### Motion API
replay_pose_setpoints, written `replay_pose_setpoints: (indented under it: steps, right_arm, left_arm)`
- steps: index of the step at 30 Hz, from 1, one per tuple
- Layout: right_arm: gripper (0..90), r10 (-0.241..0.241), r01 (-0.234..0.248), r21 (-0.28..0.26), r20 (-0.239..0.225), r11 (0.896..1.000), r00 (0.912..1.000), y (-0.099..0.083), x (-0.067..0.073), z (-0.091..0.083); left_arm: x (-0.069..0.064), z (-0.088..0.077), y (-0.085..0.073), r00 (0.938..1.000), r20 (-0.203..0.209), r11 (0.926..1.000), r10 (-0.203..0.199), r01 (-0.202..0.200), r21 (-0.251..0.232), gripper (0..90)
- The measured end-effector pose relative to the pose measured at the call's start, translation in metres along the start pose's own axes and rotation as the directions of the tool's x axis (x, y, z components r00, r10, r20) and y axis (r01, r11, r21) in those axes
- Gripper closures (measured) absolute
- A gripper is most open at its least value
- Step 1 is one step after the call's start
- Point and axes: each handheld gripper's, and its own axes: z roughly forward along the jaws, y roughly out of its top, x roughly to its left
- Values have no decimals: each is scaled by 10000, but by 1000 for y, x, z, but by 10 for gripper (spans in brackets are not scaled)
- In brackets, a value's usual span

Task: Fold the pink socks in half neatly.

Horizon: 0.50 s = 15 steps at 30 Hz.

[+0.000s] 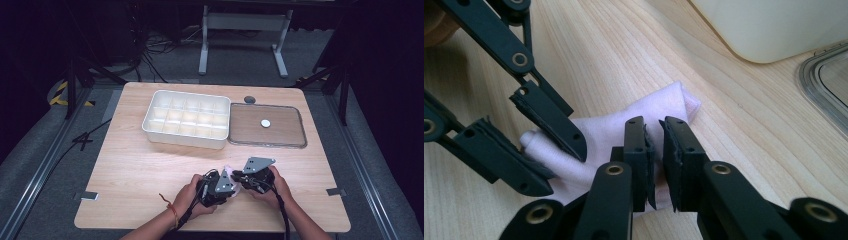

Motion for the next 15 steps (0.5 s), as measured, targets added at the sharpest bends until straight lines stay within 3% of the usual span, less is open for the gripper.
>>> replay_pose_setpoints:
  steps: [5,8,10,11,12,14,15]
  right_arm:
    - [809,-50,50,11,29,10000,10000,0,0,0]
    - [811,12,-12,-19,13,10000,10000,-1,-1,0]
    - [812,30,-30,-51,18,10000,10000,-2,-1,0]
    - [812,35,-35,-54,25,10000,10000,-2,-1,0]
    - [812,28,-28,-71,1,10000,10000,-2,-1,0]
    - [813,72,-72,-62,-7,10000,10000,-2,-1,0]
    - [814,43,-43,-78,10,10000,10000,-2,-1,0]
  left_arm:
    - [-2,-4,-1,9997,200,9999,118,-118,18,743]
    - [-4,-9,-1,9974,644,9994,336,-337,2,735]
    - [-5,-14,0,9918,1080,9976,680,-686,20,763]
    - [-5,-14,0,9918,1080,9976,680,-686,20,773]
    - [-8,-17,1,9853,1360,9945,1030,-1045,35,779]
    - [-10,-20,3,9855,1241,9929,1159,-1183,116,776]
    - [-9,-23,4,9889,1080,9947,1019,-1026,12,777]
